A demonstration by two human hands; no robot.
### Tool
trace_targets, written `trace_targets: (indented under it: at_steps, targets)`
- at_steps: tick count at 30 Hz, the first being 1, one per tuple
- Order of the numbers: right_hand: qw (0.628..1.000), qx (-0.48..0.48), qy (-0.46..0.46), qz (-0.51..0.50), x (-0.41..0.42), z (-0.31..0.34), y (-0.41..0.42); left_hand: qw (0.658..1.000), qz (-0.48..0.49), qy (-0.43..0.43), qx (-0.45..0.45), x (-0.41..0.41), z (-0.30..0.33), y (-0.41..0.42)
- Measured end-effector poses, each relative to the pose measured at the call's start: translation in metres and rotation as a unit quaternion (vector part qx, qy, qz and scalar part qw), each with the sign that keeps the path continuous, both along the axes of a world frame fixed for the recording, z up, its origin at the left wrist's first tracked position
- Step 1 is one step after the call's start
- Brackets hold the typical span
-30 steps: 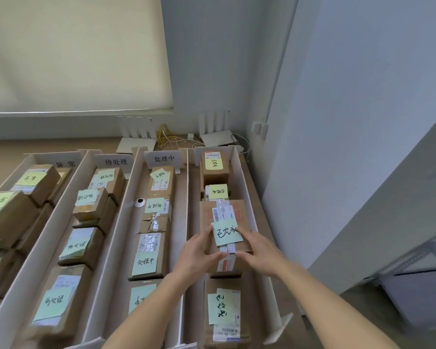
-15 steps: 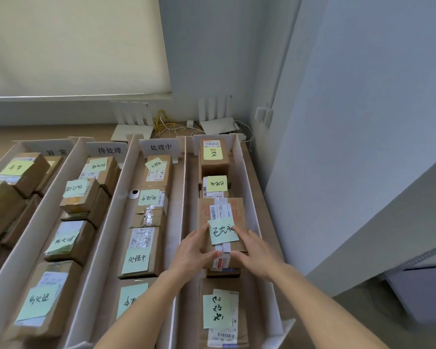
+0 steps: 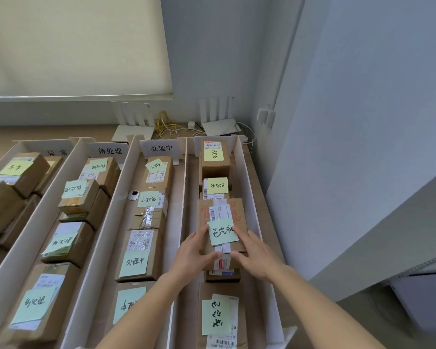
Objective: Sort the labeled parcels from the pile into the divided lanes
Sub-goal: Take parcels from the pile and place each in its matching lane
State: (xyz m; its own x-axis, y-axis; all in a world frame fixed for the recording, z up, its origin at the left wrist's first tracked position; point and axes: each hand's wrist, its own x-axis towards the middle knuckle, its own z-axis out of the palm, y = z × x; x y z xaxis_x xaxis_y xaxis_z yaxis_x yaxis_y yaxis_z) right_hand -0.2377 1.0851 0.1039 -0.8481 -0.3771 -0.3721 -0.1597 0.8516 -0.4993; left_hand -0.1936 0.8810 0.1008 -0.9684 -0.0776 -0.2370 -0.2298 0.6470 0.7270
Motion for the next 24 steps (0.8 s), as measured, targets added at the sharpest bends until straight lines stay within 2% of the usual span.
trace_targets:
  at_steps: [11,17,24]
  targets:
    - [0.998,0.044,0.037,0.034,-0.005,0.042,-0.003,0.999,0.0,0.008,-0.037,0.0,0.036,-0.007]
    - [0.988,0.081,0.112,0.068,-0.011,0.107,-0.033,0.991,0.014,0.058,-0.124,0.005,0.1,-0.045]
    - [0.971,0.082,0.191,0.121,-0.008,0.214,-0.114,0.967,0.079,0.14,-0.195,0.024,0.198,-0.123]
